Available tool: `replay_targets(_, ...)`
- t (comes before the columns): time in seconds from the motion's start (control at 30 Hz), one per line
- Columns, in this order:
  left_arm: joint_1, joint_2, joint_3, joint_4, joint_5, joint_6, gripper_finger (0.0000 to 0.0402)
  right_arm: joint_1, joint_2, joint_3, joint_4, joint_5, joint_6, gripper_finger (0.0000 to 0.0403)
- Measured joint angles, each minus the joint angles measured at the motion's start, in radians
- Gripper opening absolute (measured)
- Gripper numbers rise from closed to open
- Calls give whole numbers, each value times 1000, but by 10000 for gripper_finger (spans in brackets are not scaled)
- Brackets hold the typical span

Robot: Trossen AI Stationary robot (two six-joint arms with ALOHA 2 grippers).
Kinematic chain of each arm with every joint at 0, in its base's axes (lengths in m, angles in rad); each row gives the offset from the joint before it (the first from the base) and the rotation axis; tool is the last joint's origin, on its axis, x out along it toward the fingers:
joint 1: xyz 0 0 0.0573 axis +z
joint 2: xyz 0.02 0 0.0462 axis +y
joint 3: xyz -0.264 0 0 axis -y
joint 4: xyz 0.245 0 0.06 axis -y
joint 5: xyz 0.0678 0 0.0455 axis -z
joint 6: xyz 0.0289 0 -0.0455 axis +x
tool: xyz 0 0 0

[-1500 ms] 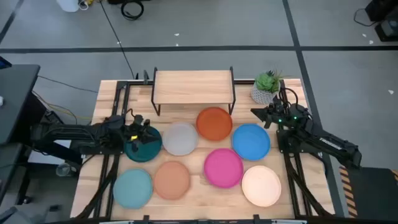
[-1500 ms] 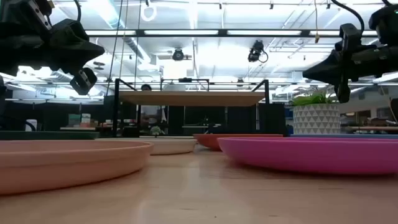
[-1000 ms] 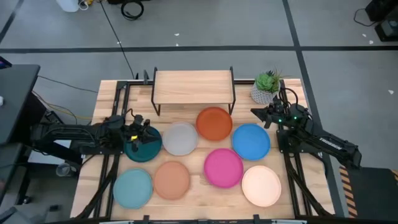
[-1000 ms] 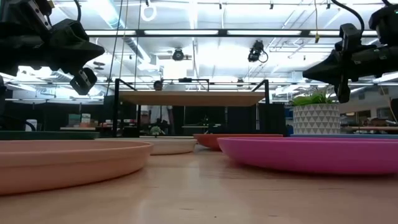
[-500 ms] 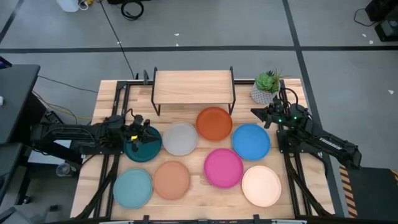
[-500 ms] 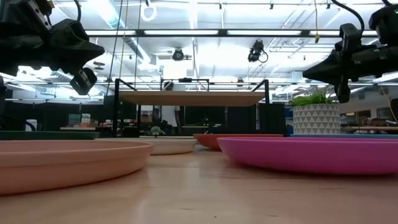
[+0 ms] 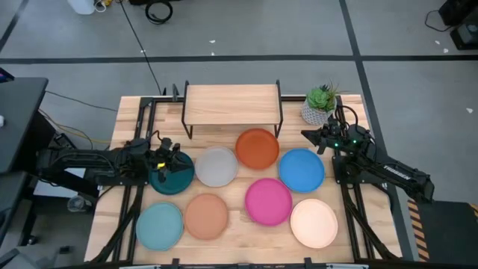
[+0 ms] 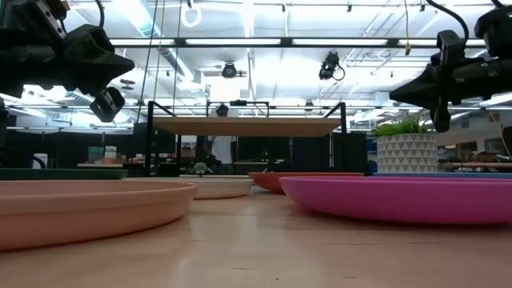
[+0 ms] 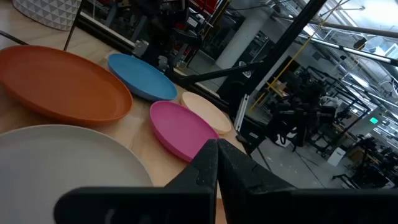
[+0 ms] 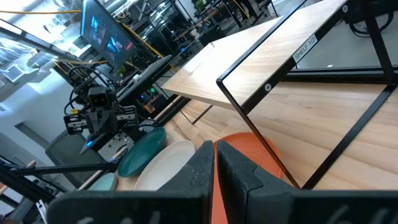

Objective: Place and stack plates onto a shelf

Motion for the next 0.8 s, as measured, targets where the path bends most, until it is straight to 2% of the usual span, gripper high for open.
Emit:
replay_targets(0.67, 0, 0, 0, 1, -1, -1, 11, 0, 0, 0, 0, 0, 0, 25)
replay_targets(0.73, 0, 0, 0, 22, -30, -17, 11, 0, 0, 0, 0, 0, 0, 25)
replay_targets(0.8, 0, 0, 0, 46, -136, -23, 11, 0, 0, 0, 0, 0, 0, 25)
